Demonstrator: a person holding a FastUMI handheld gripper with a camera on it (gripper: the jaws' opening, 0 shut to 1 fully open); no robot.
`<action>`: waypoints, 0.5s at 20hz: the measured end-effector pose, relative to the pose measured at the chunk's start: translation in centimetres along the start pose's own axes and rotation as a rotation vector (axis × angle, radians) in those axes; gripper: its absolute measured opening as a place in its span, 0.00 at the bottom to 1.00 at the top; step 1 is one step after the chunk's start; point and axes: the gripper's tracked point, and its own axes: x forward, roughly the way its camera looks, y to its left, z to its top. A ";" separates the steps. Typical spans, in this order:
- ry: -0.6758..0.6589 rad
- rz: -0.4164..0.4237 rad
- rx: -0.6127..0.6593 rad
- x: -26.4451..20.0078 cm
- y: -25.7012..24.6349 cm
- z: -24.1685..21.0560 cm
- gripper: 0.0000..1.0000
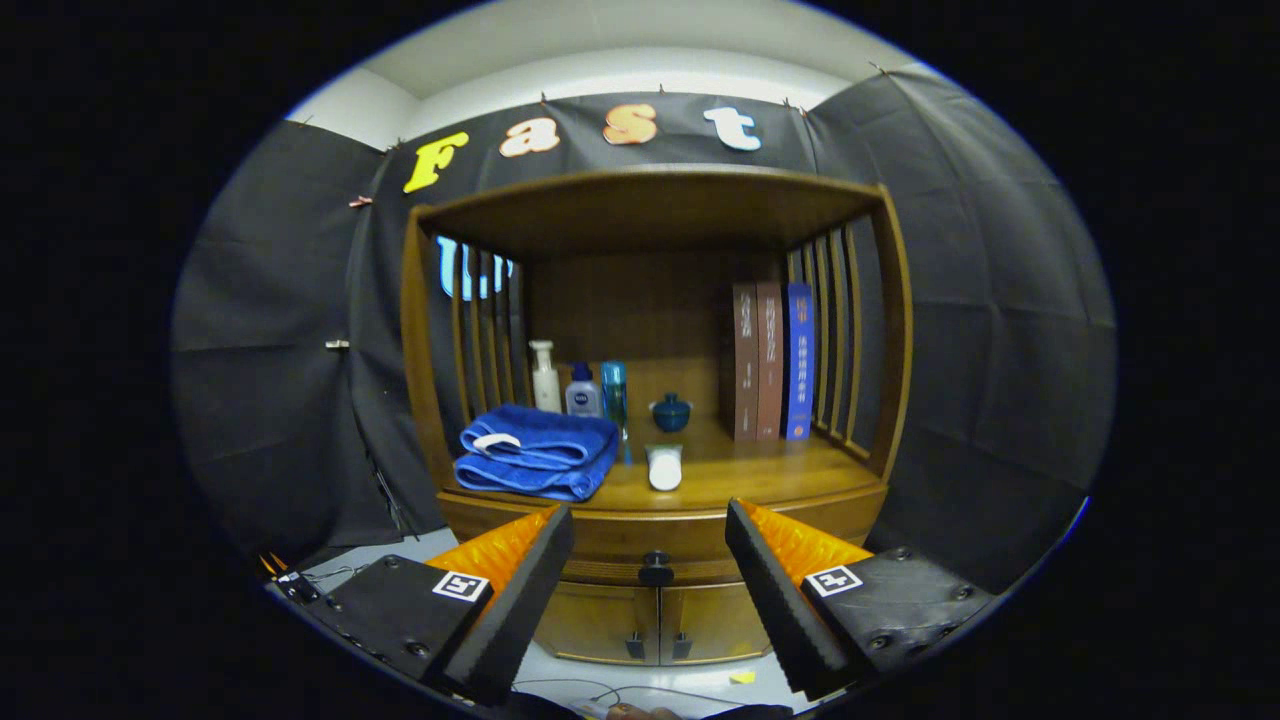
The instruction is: Pull open the drawer, take out the items inside it, and place them on the countertop above the cabinet.
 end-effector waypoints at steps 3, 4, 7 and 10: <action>-0.075 0.010 -0.009 -3.1 0.4 2.6 0.99; -0.094 0.012 -0.006 -4.1 0.4 3.2 0.99; -0.137 0.005 0.002 -6.2 -0.1 4.5 0.99; -0.159 0.004 0.003 -7.3 -0.2 5.0 0.99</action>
